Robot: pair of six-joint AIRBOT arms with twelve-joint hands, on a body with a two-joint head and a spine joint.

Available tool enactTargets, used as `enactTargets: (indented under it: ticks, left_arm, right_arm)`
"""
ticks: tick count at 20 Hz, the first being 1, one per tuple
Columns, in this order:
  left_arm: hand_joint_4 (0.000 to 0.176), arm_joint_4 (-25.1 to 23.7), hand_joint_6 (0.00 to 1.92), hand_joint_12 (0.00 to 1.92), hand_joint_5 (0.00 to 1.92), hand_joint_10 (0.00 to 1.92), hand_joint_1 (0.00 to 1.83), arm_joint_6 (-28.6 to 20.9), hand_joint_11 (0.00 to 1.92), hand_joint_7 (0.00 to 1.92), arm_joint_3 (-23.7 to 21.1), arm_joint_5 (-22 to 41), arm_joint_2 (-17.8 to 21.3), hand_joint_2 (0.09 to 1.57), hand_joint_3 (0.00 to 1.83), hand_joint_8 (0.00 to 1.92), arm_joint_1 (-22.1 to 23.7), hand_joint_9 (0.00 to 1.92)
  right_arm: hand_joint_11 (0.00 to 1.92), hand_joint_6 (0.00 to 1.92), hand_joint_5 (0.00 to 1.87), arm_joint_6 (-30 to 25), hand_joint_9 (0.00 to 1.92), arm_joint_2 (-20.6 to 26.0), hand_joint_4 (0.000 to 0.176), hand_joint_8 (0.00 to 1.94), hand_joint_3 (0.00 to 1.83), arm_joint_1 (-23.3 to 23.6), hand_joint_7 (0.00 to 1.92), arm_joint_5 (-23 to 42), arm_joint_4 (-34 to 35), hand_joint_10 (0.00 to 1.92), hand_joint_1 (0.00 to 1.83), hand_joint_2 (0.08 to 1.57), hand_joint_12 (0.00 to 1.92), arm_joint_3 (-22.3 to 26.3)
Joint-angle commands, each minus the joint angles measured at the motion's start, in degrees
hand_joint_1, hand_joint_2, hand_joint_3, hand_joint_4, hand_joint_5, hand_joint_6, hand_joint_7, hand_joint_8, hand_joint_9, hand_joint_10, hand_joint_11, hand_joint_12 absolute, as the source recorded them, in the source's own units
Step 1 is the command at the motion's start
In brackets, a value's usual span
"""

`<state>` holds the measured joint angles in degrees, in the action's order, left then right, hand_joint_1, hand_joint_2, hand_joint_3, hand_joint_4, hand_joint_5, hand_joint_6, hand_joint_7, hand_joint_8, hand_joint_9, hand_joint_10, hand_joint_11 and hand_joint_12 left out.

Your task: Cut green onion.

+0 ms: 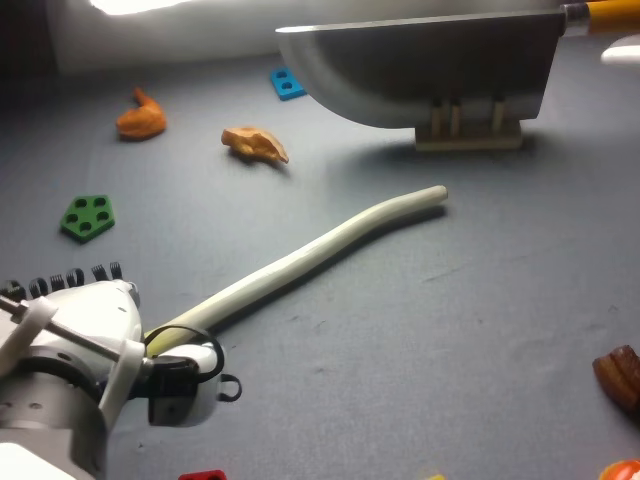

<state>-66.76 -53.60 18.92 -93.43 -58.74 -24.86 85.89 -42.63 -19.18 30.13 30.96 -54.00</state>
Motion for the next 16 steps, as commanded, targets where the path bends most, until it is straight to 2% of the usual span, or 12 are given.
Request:
enactTargets:
  ticks: [1, 2, 3, 4, 7, 8, 11, 12, 16]
  left_arm:
    - [0.039, -5.01, 0.0, 0.41, 0.17, 0.01, 0.23, -1.51, 0.0, 0.14, 0.09, -2.82, -0.74, 1.29, 0.0, 0.0, -0.51, 0.12]
    - [0.039, -5.04, 0.0, 0.41, 0.17, 0.01, 0.23, -3.17, 0.0, 0.14, 0.01, -2.9, -1.67, 1.29, 0.0, 0.0, -1.05, 0.12]
    - [0.031, -5.04, 0.0, 0.21, 0.09, 0.0, 0.32, -3.36, 0.0, 0.07, -0.03, -3.06, -2.09, 1.34, 0.01, 0.0, -1.13, 0.06]
    - [0.029, -5.04, 0.0, 0.14, 0.07, 0.0, 0.35, -3.86, 0.0, 0.05, -0.08, -3.31, -2.93, 1.35, 0.01, 0.0, -1.24, 0.04]
    - [0.028, -5.04, 0.0, 0.12, 0.06, 0.0, 0.39, -6.7, 0.0, 0.03, 0.05, -3.95, -5.01, 1.35, 0.01, 0.0, -1.4, 0.03]
    - [0.038, -4.96, 0.0, 0.12, 0.07, 0.01, 0.48, -6.73, 0.0, 0.03, 0.05, -3.95, -5.22, 1.38, 0.02, 0.0, -1.29, 0.05]
    - [0.041, -3.9, 0.0, 0.12, 0.07, 0.01, 0.5, -8.57, 0.0, 0.03, 0.08, -4.53, -5.28, 1.39, 0.02, 0.0, -1.18, 0.05]
    - [0.033, -3.76, 0.0, 0.13, 0.03, 0.0, 0.45, -8.58, 0.0, 0.01, 0.16, -4.61, -5.28, 1.41, 0.03, 0.0, -1.18, 0.03]
    - [0.038, -3.44, 0.01, 0.07, 0.03, 0.0, 0.5, -8.59, 0.0, 0.0, 1.19, -4.59, -5.91, 1.41, 0.01, 0.0, -1.34, 0.0]
  right_arm:
    - [0.0, 0.0, 0.0, 0.17, 0.0, -0.25, 0.0, 0.0, 0.0, 0.31, 0.0, 5.66, -0.09, 0.0, 0.75, 1.07, 0.0, -0.87]
    - [0.0, 0.0, 0.0, 0.56, 0.0, -1.13, 0.0, 0.0, 0.0, 0.31, 0.0, 4.12, 1.73, 0.0, 0.75, 1.07, 0.0, -2.37]
    - [0.0, 0.0, 0.0, 0.67, 0.0, -1.46, 0.0, 0.0, 0.0, 0.31, 0.0, 3.71, 2.11, 0.0, 1.06, 1.05, 0.0, -2.92]
    - [0.0, 0.0, 0.0, 1.18, 0.0, -2.28, 0.0, 0.0, 0.0, 0.29, 0.0, 3.34, 2.59, 0.0, 1.14, 1.04, 0.0, -4.14]
    - [0.0, 0.0, 0.0, 1.78, 0.0, -4.43, 0.0, 0.0, 0.0, 0.21, 0.0, 2.34, 4.47, 0.0, 1.15, 1.03, 0.0, -7.52]
    - [0.0, 0.0, 0.0, 1.82, 0.0, -5.14, 0.007, 0.0, 0.0, 0.29, 0.0, 2.13, 4.77, 0.0, 1.07, 1.07, 0.0, -8.72]
    - [0.0, 0.0, 0.0, 1.84, 0.0, -6.86, 0.009, 0.0, 0.0, 0.43, 0.0, 0.58, 6.33, 0.0, 1.06, 1.08, 0.0, -11.55]
    - [0.0, 0.0, 0.0, 1.84, 0.0, -7.47, 0.013, 0.0, 0.0, 0.43, 0.0, 0.27, 7.38, 0.0, 1.07, 1.07, 0.0, -12.52]
    - [0.0, 0.0, 0.0, 1.85, 0.0, -10.92, 0.018, 0.0, 0.0, 0.75, 0.0, -2.74, 10.68, 0.0, 1.05, 1.07, 0.0, -17.95]
